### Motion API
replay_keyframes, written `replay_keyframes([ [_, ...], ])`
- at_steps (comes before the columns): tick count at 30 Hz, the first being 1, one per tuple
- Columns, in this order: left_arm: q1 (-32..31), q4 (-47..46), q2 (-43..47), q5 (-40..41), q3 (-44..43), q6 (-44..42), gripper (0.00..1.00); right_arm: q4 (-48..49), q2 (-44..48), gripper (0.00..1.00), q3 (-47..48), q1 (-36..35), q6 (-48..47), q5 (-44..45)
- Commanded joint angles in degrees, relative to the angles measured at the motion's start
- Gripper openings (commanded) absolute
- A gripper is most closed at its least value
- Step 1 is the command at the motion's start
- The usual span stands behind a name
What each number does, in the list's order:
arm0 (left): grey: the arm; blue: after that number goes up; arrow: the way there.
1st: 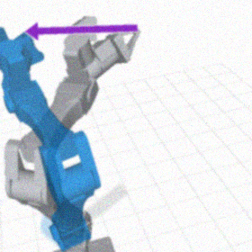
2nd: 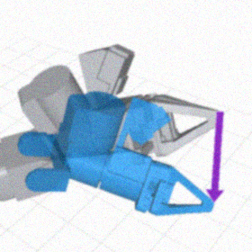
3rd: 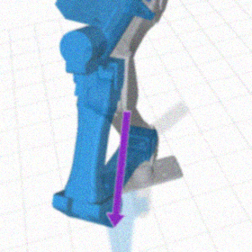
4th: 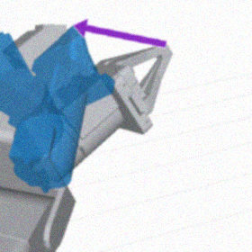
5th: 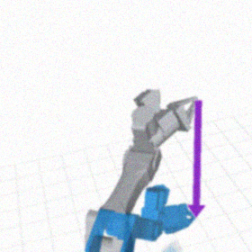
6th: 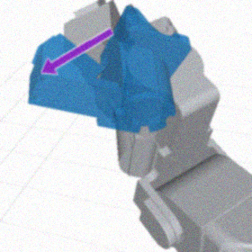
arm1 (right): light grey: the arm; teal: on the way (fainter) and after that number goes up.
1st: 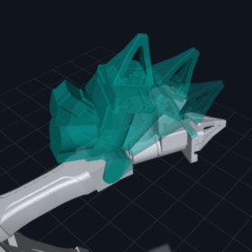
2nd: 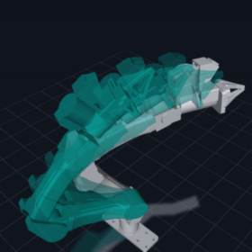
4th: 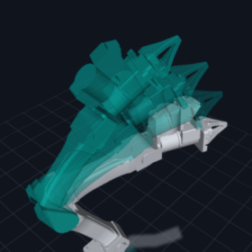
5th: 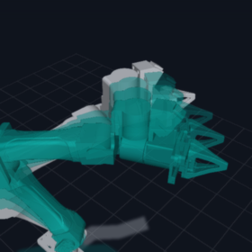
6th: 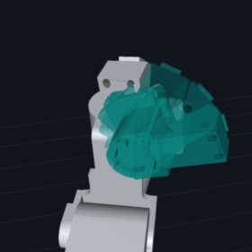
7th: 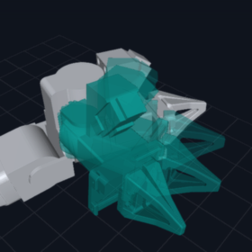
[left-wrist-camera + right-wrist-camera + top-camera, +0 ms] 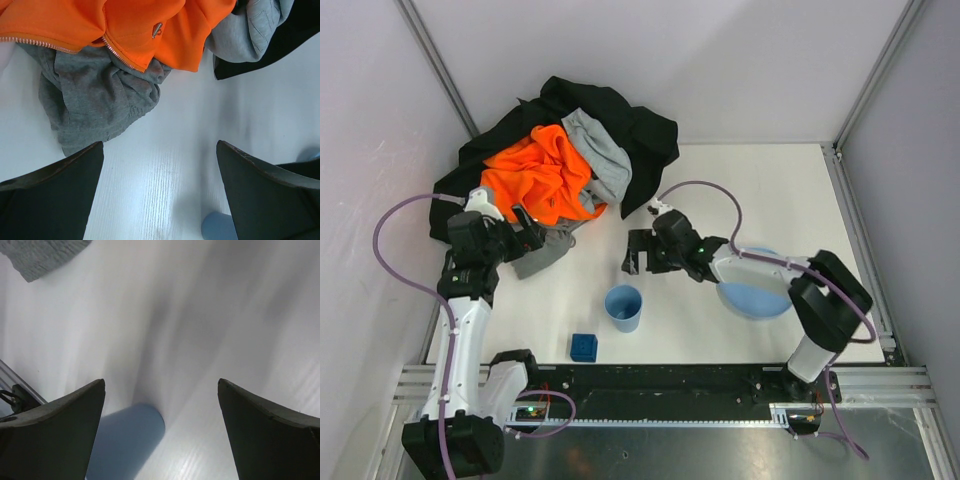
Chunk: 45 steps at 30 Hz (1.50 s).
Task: Pick out a specific cloth from the pile
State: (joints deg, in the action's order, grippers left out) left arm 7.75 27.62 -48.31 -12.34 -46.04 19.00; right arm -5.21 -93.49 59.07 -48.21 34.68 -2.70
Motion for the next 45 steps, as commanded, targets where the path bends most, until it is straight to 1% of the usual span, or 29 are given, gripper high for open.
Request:
replay_keyframes([
  [1,-0.2,-2.4,0.3,1.1,-0.7,-1.6,1.00,4.5,-6.7,0.99,8.1,-0.7,2.2,-4.2],
  [8,-0.2,-2.5,-0.6,0.4,-0.7,-1.6,1.00,9.8,-16.8,0.99,16.3,-0.9,6.9,-9.2],
  [14,-0.4,-2.5,-1.6,-0.1,-0.7,-1.6,1.00,15.2,-25.3,0.99,21.9,-1.0,13.3,-15.6],
  [16,-0.4,-2.5,-1.7,0.0,-0.7,-1.6,1.00,16.4,-28.4,0.99,25.4,-1.1,15.2,-17.6],
  [24,-0.8,-2.5,-2.2,-0.2,-0.7,-1.8,1.00,12.2,-41.2,0.99,42.5,-1.7,19.9,-22.5],
  [30,-1.1,-2.5,-2.4,-0.4,-0.7,-1.9,1.00,13.0,-47.2,0.99,48.1,-1.6,26.0,-23.2],
  [35,-1.3,-2.5,-2.9,-0.6,-0.7,-2.0,1.00,15.4,-51.1,0.99,50.5,-1.7,34.2,-22.6],
  [40,-1.3,-2.5,-3.7,-1.0,-0.8,-2.1,1.00,14.6,-54.9,0.99,54.7,-1.9,38.0,-21.3],
  [42,-1.4,-2.5,-3.8,-1.1,-0.7,-2.1,0.99,14.8,-55.7,0.98,55.2,-1.9,39.1,-20.9],
  [45,-1.4,-2.5,-3.9,-1.0,-0.7,-2.1,1.00,15.5,-56.8,0.92,55.4,-2.0,40.8,-20.7],
])
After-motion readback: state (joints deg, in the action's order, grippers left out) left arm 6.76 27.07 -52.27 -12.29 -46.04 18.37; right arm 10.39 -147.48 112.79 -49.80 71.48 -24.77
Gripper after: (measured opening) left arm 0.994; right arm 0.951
